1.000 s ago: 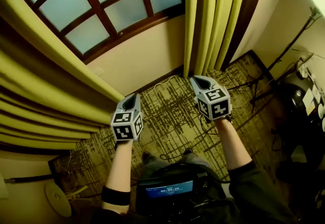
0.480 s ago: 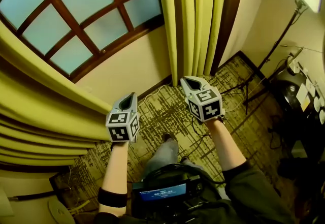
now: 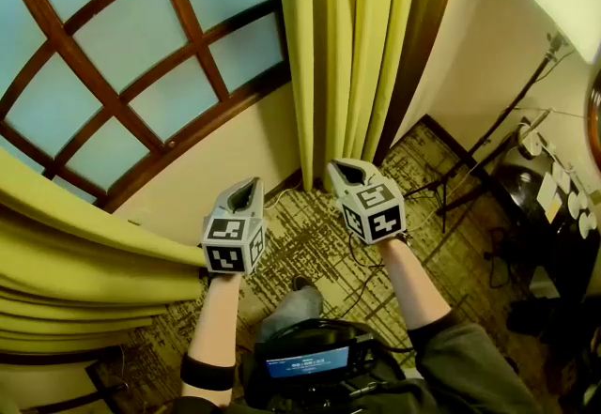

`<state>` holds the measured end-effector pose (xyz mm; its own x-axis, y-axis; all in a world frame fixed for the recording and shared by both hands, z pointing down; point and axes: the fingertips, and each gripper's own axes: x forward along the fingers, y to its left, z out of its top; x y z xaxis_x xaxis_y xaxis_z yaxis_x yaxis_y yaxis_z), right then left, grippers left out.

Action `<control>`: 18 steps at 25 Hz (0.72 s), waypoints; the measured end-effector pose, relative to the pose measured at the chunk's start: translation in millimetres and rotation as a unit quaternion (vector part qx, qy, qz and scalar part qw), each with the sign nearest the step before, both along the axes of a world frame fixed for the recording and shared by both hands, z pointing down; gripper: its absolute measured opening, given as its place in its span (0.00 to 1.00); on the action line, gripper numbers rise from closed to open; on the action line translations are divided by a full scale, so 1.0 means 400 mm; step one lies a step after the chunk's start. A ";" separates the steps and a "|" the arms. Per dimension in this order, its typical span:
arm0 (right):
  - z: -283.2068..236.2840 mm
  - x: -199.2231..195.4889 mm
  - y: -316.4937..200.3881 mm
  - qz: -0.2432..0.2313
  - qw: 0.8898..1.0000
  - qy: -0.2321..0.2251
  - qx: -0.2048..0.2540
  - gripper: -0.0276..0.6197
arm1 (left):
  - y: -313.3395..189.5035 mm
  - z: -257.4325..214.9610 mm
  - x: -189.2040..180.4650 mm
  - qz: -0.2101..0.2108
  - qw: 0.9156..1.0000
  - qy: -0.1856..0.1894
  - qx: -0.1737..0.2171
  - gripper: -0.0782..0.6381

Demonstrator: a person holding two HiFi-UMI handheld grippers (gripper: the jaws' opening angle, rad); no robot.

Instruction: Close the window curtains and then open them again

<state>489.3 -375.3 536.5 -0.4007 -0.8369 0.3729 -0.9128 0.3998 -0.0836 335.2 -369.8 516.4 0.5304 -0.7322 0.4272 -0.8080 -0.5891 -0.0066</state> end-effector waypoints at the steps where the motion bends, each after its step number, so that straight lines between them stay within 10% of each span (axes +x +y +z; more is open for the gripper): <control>1: -0.001 -0.002 -0.025 0.003 1.000 0.000 0.002 0.06 | -0.027 -0.003 0.003 0.006 1.000 -0.001 0.002 0.09; 18: -0.137 -0.137 -0.266 -0.019 0.997 0.043 0.056 0.06 | -0.270 -0.121 -0.020 0.033 0.998 0.035 0.048 0.09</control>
<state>434.5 -481.5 481.8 -0.4028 -0.8604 0.3122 -0.8990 0.4360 0.0414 327.3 -477.7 467.9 0.6045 -0.7305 0.3177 -0.7682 -0.6402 -0.0105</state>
